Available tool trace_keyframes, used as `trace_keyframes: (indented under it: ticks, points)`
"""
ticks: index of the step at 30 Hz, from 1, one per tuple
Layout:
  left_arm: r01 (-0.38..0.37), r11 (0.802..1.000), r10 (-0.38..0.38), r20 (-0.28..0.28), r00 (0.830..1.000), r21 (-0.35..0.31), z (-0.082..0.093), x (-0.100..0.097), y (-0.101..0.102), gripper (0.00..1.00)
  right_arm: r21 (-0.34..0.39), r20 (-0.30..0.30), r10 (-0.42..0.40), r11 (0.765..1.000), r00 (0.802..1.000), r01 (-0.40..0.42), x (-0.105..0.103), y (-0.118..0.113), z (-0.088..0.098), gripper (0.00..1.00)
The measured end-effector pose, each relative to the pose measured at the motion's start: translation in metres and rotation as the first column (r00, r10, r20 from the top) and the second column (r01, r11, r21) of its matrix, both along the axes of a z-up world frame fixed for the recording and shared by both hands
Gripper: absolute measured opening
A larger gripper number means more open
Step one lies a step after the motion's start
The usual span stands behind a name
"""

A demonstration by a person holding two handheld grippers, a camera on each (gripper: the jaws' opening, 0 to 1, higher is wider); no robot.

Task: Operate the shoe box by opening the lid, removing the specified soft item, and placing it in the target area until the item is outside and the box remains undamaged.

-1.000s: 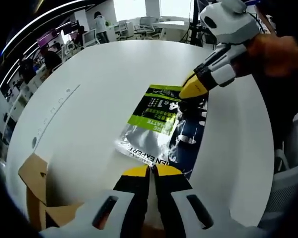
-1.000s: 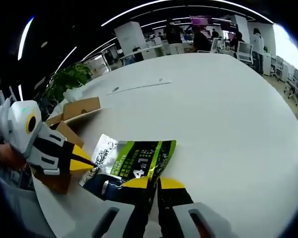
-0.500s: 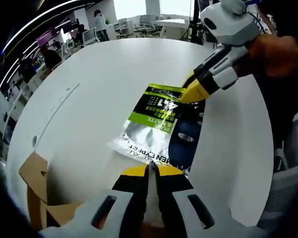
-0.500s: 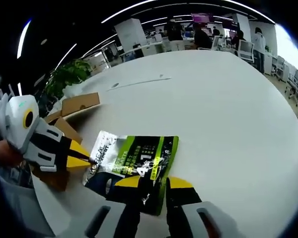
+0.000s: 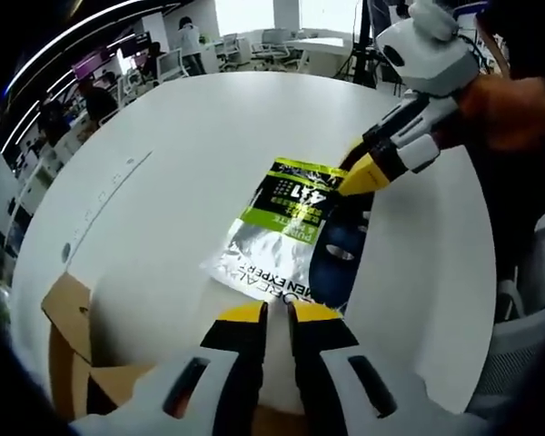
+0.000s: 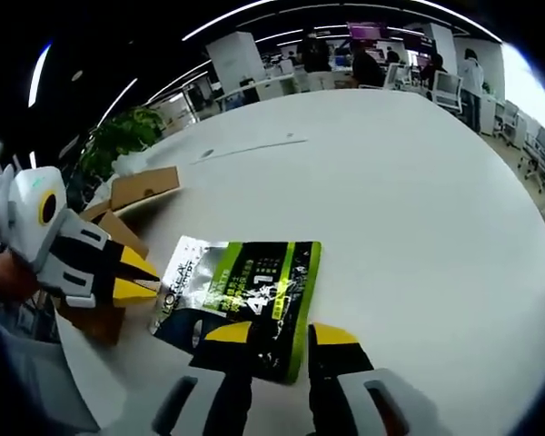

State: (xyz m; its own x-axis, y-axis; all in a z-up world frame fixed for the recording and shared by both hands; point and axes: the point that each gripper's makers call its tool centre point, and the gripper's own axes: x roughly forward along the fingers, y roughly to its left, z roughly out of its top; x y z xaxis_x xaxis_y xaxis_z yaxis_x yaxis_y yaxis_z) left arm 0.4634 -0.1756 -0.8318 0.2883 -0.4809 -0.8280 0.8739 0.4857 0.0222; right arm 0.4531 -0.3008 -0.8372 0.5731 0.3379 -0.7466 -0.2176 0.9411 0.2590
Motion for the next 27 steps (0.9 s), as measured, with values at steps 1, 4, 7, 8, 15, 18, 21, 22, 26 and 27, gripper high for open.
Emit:
trace_keyframes:
  ticks: [1,4,7,8,15,18,21,22,26,27]
  points:
    - [-0.005,1.0,0.005,0.001,1.0,-0.002,0.002,0.0,0.001,0.09,0.007,-0.001,-0.004,1.0,1.0,0.004,0.001,0.0,0.0,0.19]
    - [-0.018,1.0,0.018,0.0,1.0,-0.016,0.005,0.0,0.002,0.1,0.008,-0.001,-0.001,1.0,1.0,0.001,0.0,0.0,0.001,0.2]
    - [-0.05,0.997,0.048,-0.034,0.998,-0.061,0.011,-0.001,0.002,0.12,0.004,-0.002,-0.004,1.0,1.0,0.004,0.0,-0.002,0.0,0.2]
    - [-0.052,0.997,0.05,-0.033,0.998,-0.065,0.013,-0.001,0.003,0.12,0.004,-0.003,-0.009,1.0,1.0,0.009,0.0,-0.003,0.001,0.21]
    - [-0.058,0.991,0.056,-0.02,0.998,-0.117,0.031,0.003,0.004,0.12,0.007,-0.002,-0.027,1.0,1.0,0.027,-0.004,-0.008,0.004,0.21]
    - [-0.061,0.989,0.059,-0.014,0.998,-0.137,0.039,0.004,0.005,0.12,0.005,0.0,-0.03,1.0,1.0,0.03,-0.007,-0.009,0.006,0.21]
    - [-0.054,0.986,0.053,-0.011,0.999,-0.157,0.045,0.003,0.006,0.13,0.013,0.006,-0.036,0.999,0.999,0.036,-0.01,-0.01,0.01,0.21]
    - [-0.049,0.986,0.049,-0.007,0.999,-0.161,0.047,0.002,0.006,0.14,0.018,0.011,-0.042,0.999,0.999,0.041,-0.011,-0.01,0.013,0.22]
    - [-0.054,0.981,0.055,0.0,0.998,-0.184,0.057,0.0,0.009,0.15,0.034,0.03,-0.051,0.998,0.998,0.05,-0.013,-0.008,0.021,0.22]
    - [-0.055,0.98,0.057,0.001,0.998,-0.191,0.06,-0.001,0.01,0.15,0.036,0.039,-0.053,0.998,0.998,0.052,-0.014,-0.008,0.023,0.22]
